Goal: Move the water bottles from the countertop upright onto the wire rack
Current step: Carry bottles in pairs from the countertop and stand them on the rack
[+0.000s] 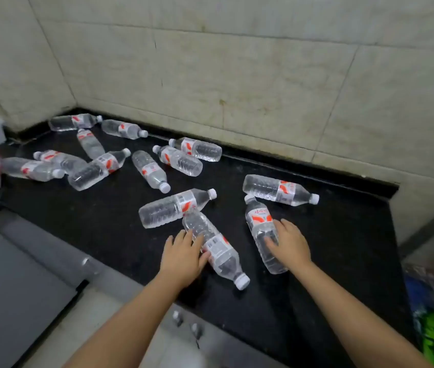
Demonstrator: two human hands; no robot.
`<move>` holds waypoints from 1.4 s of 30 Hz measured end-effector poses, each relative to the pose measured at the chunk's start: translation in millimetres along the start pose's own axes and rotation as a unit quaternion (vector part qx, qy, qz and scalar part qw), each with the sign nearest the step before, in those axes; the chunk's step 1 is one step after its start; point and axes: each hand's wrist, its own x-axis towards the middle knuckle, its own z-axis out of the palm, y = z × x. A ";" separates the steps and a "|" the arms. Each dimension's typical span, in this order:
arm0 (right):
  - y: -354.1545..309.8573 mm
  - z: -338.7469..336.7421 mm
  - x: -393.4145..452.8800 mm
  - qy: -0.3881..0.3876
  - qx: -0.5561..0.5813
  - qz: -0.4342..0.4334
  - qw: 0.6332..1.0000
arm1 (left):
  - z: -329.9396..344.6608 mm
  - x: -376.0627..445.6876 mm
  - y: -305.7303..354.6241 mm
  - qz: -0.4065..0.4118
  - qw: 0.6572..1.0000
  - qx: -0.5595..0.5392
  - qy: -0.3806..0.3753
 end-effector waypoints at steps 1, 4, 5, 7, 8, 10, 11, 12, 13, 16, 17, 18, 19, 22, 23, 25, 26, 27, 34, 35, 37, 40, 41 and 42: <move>-2.4 4.4 14.3 -0.006 0.005 0.007 1.000 | 1.3 11.2 -2.0 0.020 1.000 0.013 -0.010; -13.5 9.9 49.3 -0.038 0.025 0.030 0.998 | 7.0 43.6 -6.7 0.092 0.994 0.041 -0.033; -16.4 13.3 61.4 -0.054 0.034 0.040 0.997 | 7.4 54.7 -8.5 0.120 0.991 0.047 -0.045; -18.3 18.0 78.5 -0.087 0.072 0.068 0.991 | 13.2 73.7 -11.0 0.194 0.976 0.065 -0.070; -18.4 19.1 83.8 -0.096 0.085 0.078 0.989 | 14.4 79.6 -11.0 0.224 0.969 0.072 -0.074; -17.2 24.4 88.1 -0.102 0.101 0.085 0.986 | 15.5 88.1 -9.5 0.254 0.961 0.069 -0.087; -15.4 26.4 88.5 -0.102 0.104 0.086 0.986 | 14.7 90.4 -7.3 0.272 0.958 0.055 -0.071; -12.9 27.0 86.7 -0.104 0.110 0.088 0.984 | 13.8 91.4 -3.6 0.305 0.951 0.055 -0.027; -9.6 26.3 83.3 -0.108 0.121 0.096 0.982 | 14.6 91.7 -1.3 0.327 0.943 0.060 0.011; 6.0 20.1 59.5 -0.117 0.142 0.139 0.973 | 18.7 93.0 0.5 0.349 0.929 0.058 0.106; 12.7 17.5 46.6 -0.115 0.139 0.153 0.972 | 17.0 91.4 4.2 0.328 0.938 0.050 0.098; 19.7 14.9 31.7 -0.113 0.134 0.167 0.970 | 15.5 90.8 8.4 0.304 0.947 0.041 0.094; 26.0 12.6 15.0 -0.109 0.128 0.183 0.969 | 15.3 90.1 13.9 0.278 0.956 0.031 0.085; 38.6 6.6 -32.9 -0.081 0.096 0.239 0.963 | 9.2 86.0 30.2 0.204 0.978 0.027 0.031; 39.6 6.3 -45.2 -0.067 0.083 0.259 0.960 | 6.9 85.2 34.8 0.176 0.984 0.031 -0.009; 36.6 8.0 -62.6 -0.044 0.047 0.292 0.954 | 11.8 82.3 37.0 0.172 0.984 0.053 -0.009; 33.8 10.6 -67.9 -0.032 0.028 0.301 0.953 | 11.2 79.5 35.5 0.208 0.976 0.055 -0.007; 30.9 14.1 -70.6 -0.018 0.008 0.305 0.952 | 12.6 77.6 33.2 0.256 0.964 0.069 0.012; 21.7 24.8 -71.0 0.025 -0.072 0.312 0.947 | 23.9 87.6 28.8 0.361 0.929 0.074 -0.024; 20.5 25.8 -71.2 0.029 -0.083 0.313 0.946 | 24.9 88.9 29.9 0.365 0.927 0.081 -0.022; 16.1 27.8 -71.4 0.032 -0.108 0.311 0.944 | 24.1 91.4 34.2 0.357 0.929 0.090 -0.028; 8.4 28.5 -72.2 0.032 -0.100 0.331 0.938 | 21.4 89.1 47.2 0.298 0.952 0.034 -0.060; 6.9 26.8 -74.0 0.036 -0.076 0.349 0.933 | 19.3 86.0 53.3 0.281 0.958 0.007 -0.064; 5.6 24.4 -77.9 0.044 -0.048 0.366 0.928 | 17.3 82.4 59.4 0.272 0.960 -0.021 -0.065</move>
